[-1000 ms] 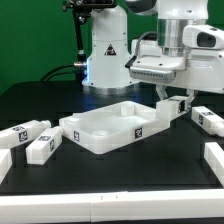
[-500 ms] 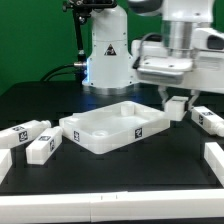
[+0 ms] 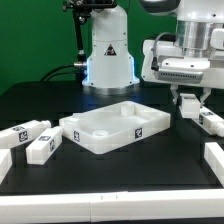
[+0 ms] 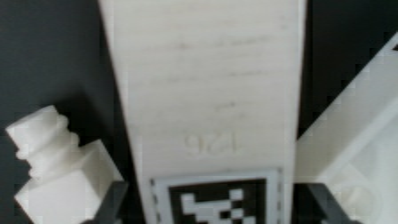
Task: Assemble desk
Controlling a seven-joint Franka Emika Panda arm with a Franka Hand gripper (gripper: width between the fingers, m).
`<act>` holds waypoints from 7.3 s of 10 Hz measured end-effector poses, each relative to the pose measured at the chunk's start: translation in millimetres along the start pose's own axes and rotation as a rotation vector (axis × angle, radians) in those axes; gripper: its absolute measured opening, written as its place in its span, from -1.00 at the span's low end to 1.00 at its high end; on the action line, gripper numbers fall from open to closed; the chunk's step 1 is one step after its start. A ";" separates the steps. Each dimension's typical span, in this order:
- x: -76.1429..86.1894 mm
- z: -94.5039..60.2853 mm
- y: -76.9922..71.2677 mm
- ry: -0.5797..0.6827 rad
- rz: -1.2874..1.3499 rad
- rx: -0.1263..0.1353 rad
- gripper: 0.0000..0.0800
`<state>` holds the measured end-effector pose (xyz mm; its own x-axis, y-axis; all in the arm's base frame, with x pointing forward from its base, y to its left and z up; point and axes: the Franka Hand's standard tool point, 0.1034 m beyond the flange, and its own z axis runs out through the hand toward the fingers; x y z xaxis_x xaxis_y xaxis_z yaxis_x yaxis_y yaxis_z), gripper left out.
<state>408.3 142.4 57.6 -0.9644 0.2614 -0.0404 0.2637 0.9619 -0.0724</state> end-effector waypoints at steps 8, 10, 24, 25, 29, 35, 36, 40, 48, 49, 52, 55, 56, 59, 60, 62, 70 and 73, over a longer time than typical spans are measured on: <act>47.2 46.0 -5.5 0.114 0.062 0.034 -0.29; 47.9 49.0 -7.9 0.122 0.070 0.036 -0.29; -2.4 9.1 -71.6 0.016 0.407 0.049 0.62; -1.3 3.7 -100.2 0.012 0.509 0.067 0.62; 5.4 3.8 -124.0 0.013 0.782 0.085 0.62; 33.1 37.8 -187.6 0.111 0.798 0.135 0.62; 36.9 43.8 -193.6 0.129 0.802 0.142 0.62; 37.4 58.8 -202.8 0.177 0.792 0.162 0.37; 25.8 56.2 -203.6 0.171 0.863 0.159 -0.82; 15.2 55.0 -203.5 0.166 0.955 0.168 -0.82; 7.5 48.8 -180.5 0.109 1.198 0.209 -0.82; 8.7 50.4 -178.2 0.116 1.168 0.208 -0.82; 7.5 51.4 -169.8 0.125 1.181 0.238 -0.82; -49.9 39.2 -134.2 0.173 1.234 0.252 -0.82; -44.9 41.2 -135.2 0.176 1.233 0.254 -0.82; -44.3 41.5 -135.2 0.177 1.233 0.254 -0.82; -84.3 44.2 -93.8 0.171 1.244 0.236 -0.82; -84.5 44.2 -93.6 0.171 1.244 0.235 -0.82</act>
Offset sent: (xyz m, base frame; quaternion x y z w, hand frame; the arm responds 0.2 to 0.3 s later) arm -0.0340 0.0120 -0.0262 -0.0283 0.0440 -0.0117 0.9986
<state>466.0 26.7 23.7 -0.0520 0.9954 -0.0810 0.9670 0.0300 -0.2530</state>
